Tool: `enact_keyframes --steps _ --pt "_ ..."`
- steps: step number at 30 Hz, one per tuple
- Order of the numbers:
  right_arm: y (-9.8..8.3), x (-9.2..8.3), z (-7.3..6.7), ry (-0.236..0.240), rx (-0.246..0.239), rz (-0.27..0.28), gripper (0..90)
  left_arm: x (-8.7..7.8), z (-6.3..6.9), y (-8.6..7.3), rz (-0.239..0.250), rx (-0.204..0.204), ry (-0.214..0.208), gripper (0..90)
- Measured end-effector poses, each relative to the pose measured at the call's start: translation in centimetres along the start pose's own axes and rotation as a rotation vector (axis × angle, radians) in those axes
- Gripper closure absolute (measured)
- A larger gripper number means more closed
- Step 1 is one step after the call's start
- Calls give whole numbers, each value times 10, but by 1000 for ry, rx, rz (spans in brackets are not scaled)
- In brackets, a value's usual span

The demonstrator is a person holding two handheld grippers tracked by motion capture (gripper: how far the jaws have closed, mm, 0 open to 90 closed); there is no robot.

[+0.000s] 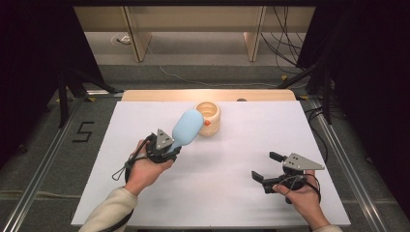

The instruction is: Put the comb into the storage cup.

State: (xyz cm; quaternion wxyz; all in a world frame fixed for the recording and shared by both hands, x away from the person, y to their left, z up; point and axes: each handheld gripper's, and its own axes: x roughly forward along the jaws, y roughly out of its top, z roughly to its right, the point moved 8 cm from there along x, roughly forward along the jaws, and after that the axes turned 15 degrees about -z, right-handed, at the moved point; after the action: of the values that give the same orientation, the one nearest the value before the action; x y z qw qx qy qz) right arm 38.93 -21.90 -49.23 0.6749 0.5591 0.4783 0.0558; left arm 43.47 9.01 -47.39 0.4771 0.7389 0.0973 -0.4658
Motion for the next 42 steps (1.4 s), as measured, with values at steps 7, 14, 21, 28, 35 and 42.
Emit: enact_keyframes --steps 7,14,21,28,35,42 --pt "1 1 -1 7 6 1 4 -1 6 2 7 13 -5 696" --pt "2 2 -3 16 8 5 4 0 11 3 13 23 -14 696" --pt "4 4 -4 26 10 7 5 0 15 5 29 40 -12 696" --pt "7 5 -5 42 22 22 5 1 20 7 44 42 -22 696" --pt "9 6 -5 52 32 37 5 1 24 9 64 53 -26 696" --pt "12 9 -7 61 36 38 5 1 27 11 80 58 -30 696"
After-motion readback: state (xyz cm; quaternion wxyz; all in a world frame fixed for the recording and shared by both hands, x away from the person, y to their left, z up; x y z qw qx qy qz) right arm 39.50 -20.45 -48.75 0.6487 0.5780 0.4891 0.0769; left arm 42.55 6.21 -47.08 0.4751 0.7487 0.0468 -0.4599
